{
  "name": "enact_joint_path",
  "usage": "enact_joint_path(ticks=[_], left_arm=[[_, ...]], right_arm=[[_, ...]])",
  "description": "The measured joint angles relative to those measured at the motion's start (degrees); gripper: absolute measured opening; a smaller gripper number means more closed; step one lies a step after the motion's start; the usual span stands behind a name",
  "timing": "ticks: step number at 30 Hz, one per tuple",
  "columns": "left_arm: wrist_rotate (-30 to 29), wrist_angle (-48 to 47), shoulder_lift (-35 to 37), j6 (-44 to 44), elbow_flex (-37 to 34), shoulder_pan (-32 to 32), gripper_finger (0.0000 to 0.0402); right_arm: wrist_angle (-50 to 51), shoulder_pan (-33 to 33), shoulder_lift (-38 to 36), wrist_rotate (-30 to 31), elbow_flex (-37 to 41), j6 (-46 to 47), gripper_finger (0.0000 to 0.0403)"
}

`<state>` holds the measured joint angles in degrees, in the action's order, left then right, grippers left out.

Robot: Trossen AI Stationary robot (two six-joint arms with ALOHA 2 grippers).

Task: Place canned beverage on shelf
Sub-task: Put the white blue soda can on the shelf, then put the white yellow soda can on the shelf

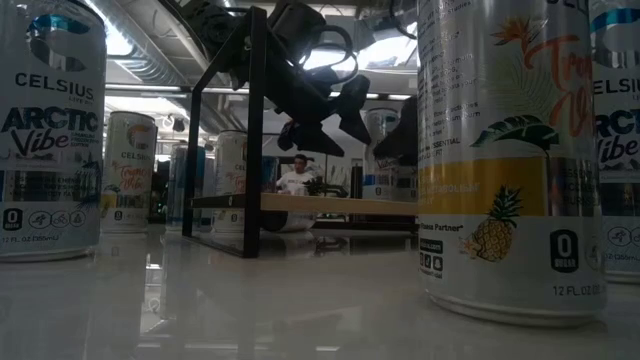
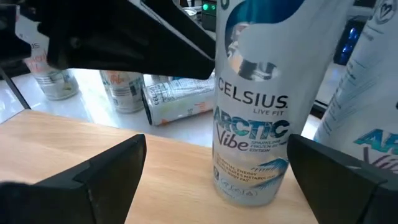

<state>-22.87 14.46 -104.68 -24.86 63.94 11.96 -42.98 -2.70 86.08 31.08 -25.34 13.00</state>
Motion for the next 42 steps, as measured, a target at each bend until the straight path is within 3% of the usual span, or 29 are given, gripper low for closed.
enact_joint_path(ticks=[11,21,32,42], left_arm=[[0.0,0.0,0.0,0.0,0.0,0.0,0.0288],[0.0,-0.8,0.9,3.0,0.0,0.0,0.0288],[0.0,-11.5,10.8,3.0,0.0,1.2,0.0288],[0.0,-21.2,19.2,3.1,0.0,8.8,0.0288]], right_arm=[[0.8,0.0,0.1,3.4,0.0,0.0,0.0376],[1.0,0.0,0.0,2.5,0.0,-0.1,0.0376],[1.2,0.0,-0.8,0.8,0.0,0.0,0.0376],[2.3,0.0,-0.8,0.8,0.0,0.0,0.0376]])
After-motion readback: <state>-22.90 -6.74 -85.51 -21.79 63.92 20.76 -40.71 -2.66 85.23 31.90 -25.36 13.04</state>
